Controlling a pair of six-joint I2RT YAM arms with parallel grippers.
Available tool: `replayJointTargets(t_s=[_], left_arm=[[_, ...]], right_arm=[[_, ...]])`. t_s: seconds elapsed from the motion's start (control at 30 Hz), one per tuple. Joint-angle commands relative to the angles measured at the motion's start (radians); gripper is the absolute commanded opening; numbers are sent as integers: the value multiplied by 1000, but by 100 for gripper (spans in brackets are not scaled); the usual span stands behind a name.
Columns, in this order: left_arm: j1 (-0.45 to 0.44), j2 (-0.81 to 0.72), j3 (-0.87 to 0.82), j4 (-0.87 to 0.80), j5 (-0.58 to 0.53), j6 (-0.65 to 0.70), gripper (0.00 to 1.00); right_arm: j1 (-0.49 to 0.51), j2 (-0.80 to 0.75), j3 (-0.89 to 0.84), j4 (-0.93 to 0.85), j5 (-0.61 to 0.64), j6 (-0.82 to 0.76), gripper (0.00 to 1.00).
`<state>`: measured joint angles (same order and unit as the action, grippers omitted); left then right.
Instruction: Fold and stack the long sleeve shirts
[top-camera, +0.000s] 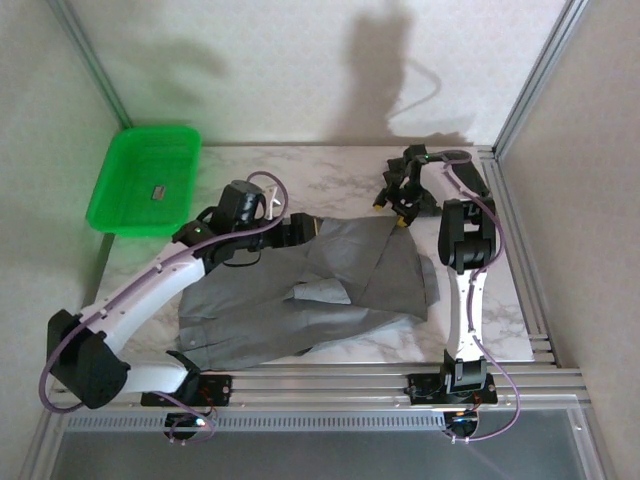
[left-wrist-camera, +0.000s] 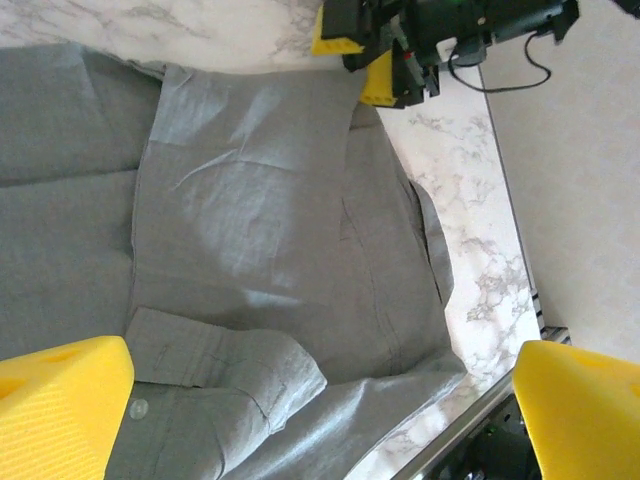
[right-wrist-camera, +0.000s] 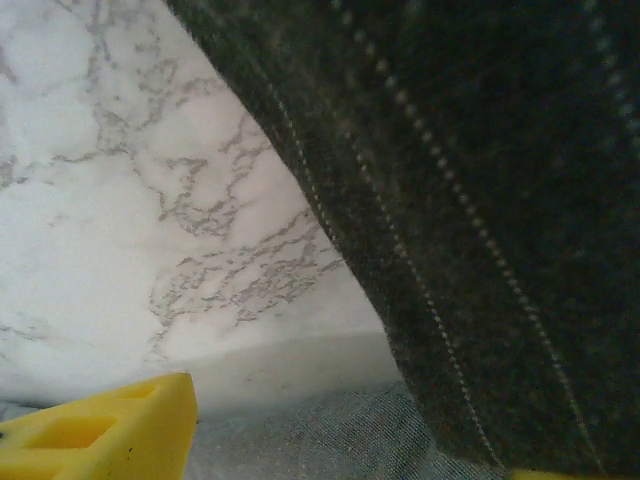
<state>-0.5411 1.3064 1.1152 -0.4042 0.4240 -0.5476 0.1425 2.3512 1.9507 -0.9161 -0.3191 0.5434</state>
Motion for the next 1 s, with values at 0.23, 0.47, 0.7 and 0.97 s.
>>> replayJointTargets(t_s=[0.23, 0.47, 0.7, 0.97], left_arm=[[-16, 322, 103, -235, 152, 99, 81], [-26, 484, 138, -268, 245, 118, 71], [-84, 537, 160, -295, 266, 164, 63], [-90, 472, 101, -338, 312, 223, 34]], right_arm=[[-15, -20, -44, 5, 83, -58, 70], [-16, -131, -123, 1, 122, -120, 72], [-16, -178, -149, 4, 107, -143, 71], [-17, -144, -121, -11, 103, -134, 70]])
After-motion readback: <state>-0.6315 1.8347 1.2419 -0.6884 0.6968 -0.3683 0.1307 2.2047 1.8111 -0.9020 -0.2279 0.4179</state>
